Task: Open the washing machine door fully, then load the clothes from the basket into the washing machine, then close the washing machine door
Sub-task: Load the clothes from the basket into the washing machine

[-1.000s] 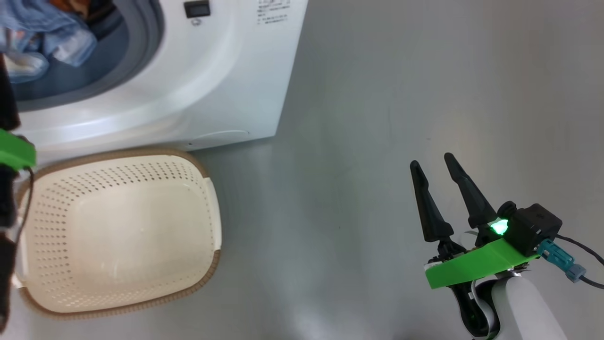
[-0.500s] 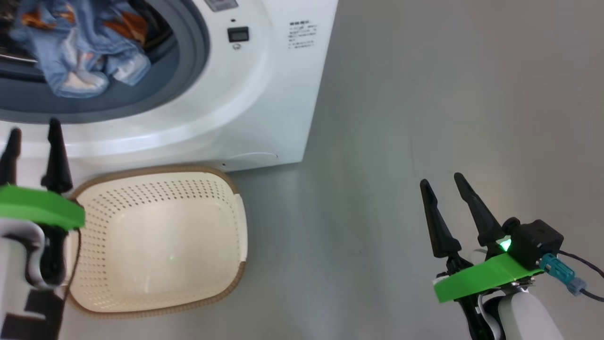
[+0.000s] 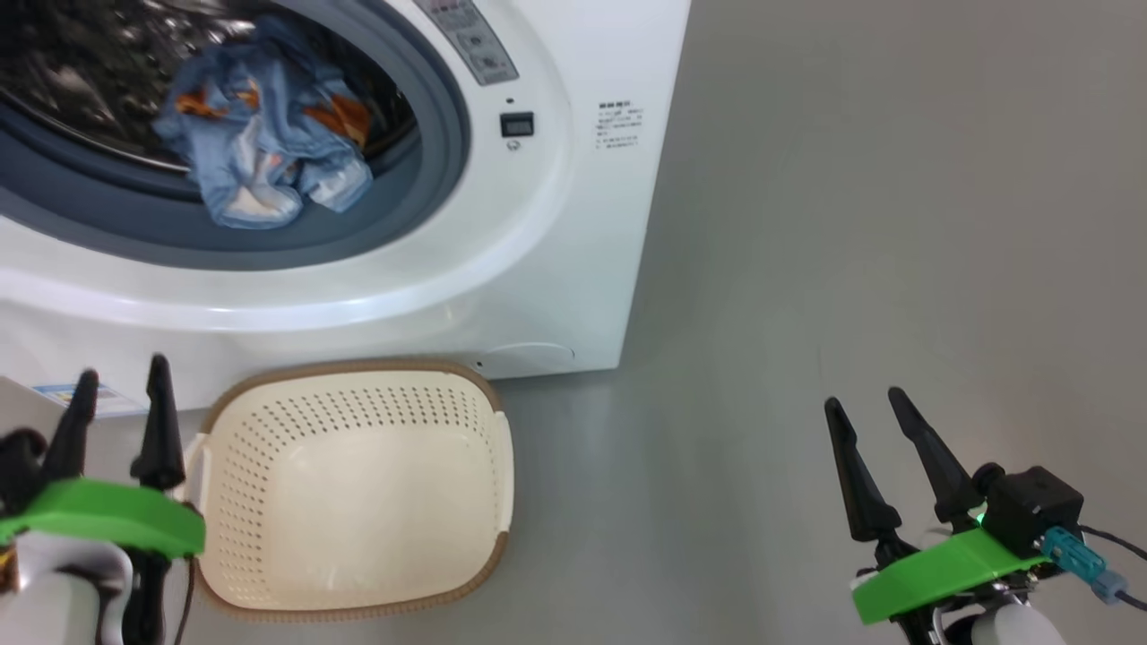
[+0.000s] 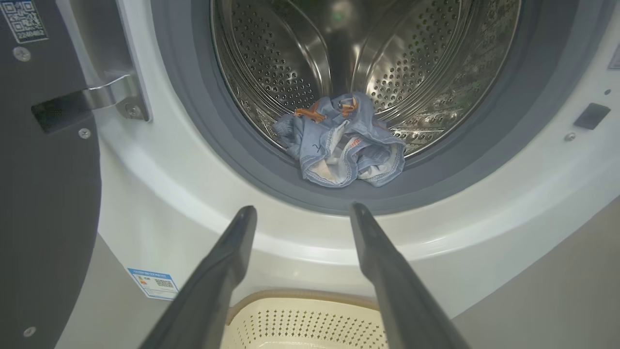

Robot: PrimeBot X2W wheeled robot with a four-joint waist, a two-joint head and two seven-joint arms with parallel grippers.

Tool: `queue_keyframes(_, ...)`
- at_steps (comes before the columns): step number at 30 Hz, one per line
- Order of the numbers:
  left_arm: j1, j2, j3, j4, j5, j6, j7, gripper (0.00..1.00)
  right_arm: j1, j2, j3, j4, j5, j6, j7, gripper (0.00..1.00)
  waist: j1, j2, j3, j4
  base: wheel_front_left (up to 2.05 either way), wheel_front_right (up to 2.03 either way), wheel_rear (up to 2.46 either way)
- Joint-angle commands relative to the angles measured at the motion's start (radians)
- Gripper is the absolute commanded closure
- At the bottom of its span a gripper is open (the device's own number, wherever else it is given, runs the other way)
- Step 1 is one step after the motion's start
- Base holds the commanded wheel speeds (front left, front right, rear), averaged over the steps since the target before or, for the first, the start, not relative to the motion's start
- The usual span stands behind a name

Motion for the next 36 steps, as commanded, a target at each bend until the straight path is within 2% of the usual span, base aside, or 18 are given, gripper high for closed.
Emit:
queue_keyframes(1,0.022,0.028,0.045,-0.041,0.011,0.002,-0.006,0.00,0.016,-0.012,0.019,-0.020,0.008,0.002,-0.012,0.00,0.0000,0.0000,-0.036,0.021,0.00,0.00,0.00)
queue_keyframes(20,0.306,-0.027,0.123,-0.204,0.060,0.002,-0.006,0.00,0.118,-0.044,-0.007,-0.023,0.027,0.002,-0.012,0.00,0.0000,0.0000,-0.140,0.037,0.00,0.00,0.00)
queue_keyframes(36,0.349,-0.038,0.145,-0.242,0.063,0.002,-0.006,0.00,0.135,-0.051,-0.007,-0.022,0.030,0.002,-0.012,0.00,0.0000,0.0000,-0.162,0.031,0.00,0.00,0.00)
